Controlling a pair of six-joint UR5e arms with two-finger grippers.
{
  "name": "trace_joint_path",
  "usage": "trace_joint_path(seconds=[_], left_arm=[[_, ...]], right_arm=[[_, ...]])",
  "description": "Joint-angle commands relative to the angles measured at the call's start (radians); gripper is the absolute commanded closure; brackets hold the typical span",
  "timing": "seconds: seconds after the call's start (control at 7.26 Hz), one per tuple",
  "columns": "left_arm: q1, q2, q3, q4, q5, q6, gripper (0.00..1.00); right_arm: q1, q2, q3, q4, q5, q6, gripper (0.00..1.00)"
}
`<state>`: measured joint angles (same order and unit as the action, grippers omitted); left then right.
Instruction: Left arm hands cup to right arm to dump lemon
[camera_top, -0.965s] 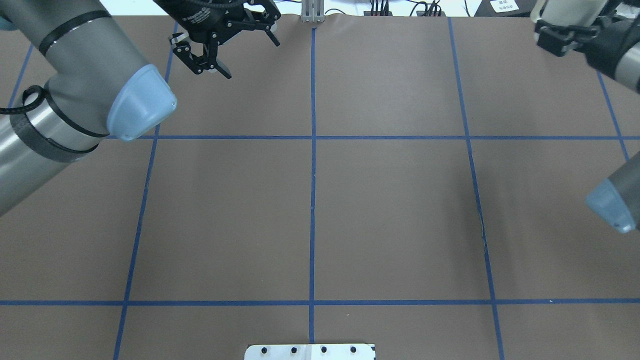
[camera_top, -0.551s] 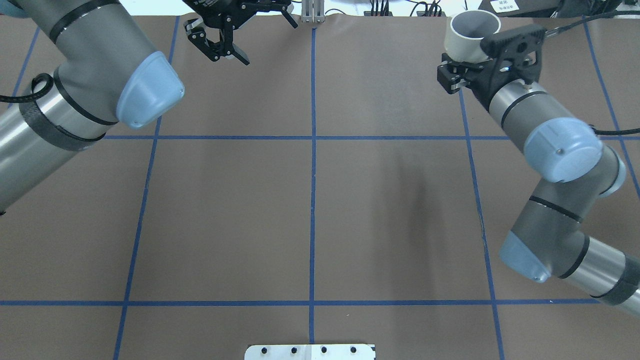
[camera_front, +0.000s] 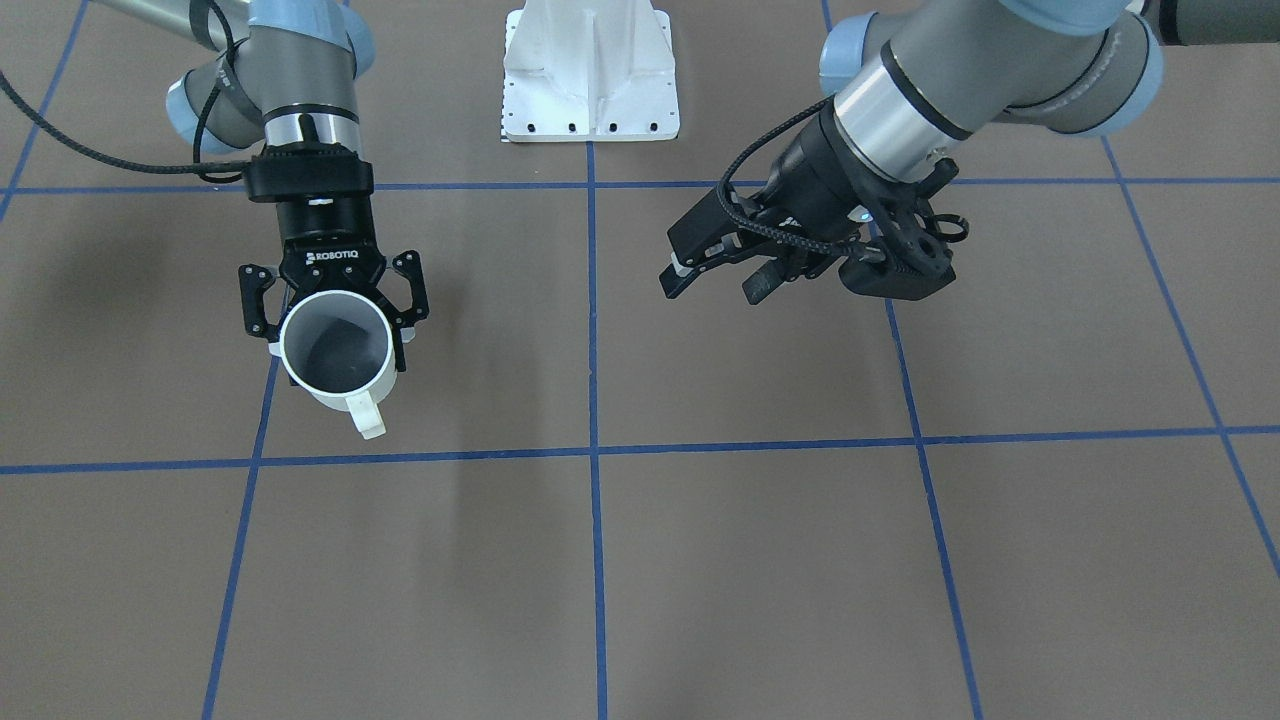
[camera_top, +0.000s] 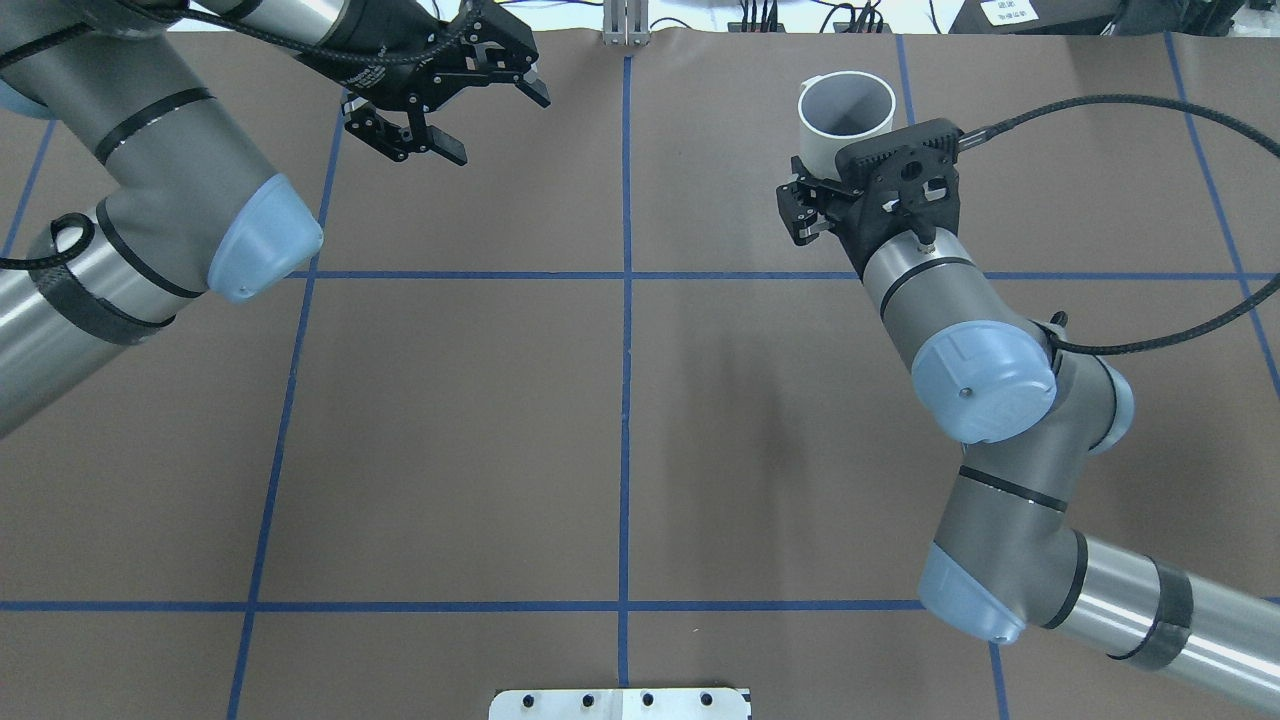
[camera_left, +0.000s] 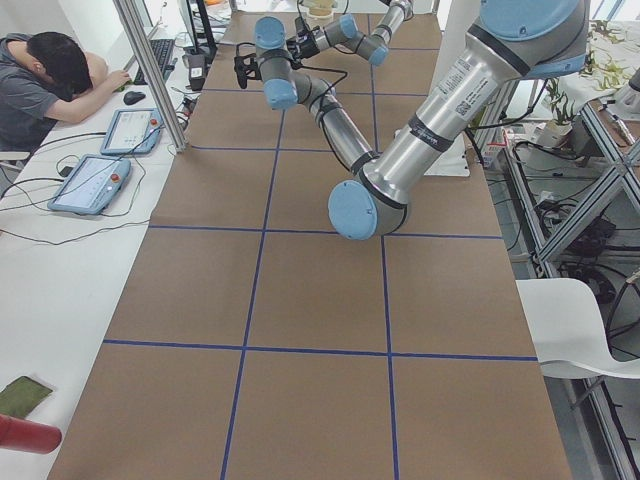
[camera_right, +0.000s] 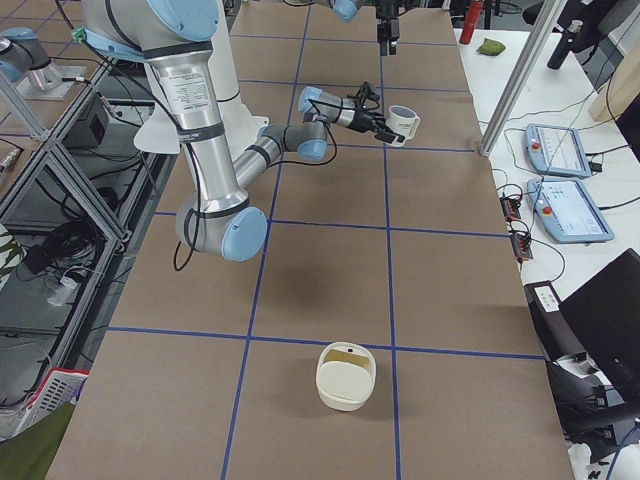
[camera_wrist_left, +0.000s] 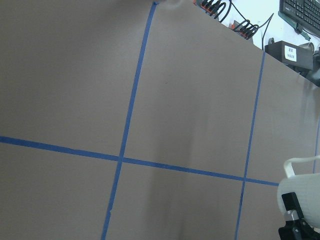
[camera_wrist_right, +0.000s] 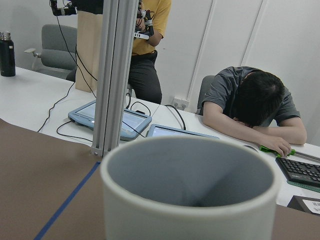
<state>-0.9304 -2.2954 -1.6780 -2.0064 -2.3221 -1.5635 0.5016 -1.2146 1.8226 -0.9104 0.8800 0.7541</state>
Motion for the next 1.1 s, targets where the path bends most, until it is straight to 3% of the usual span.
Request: trace_joint_path(seconds=[0.0,0.55,0.96], left_arm=[[0.022,-0.009,0.004,-0.005,0.0,-0.078,0.0],[0.044,-0.101,0.112,-0.006,-0.002,-0.081,0.0],[0.053,-0.11,0.113,-0.008,-0.002,-0.081,0.0]], right_arm=[[-0.078,0.047,0.0,-0.143,-0.122,-0.01,0.97],[-0.152,0.148,-0.009,-0.261,-0.245,-0.035,0.97],[-0.17,0.152,-0.015,-0.281,-0.28,-0.088,0.97]])
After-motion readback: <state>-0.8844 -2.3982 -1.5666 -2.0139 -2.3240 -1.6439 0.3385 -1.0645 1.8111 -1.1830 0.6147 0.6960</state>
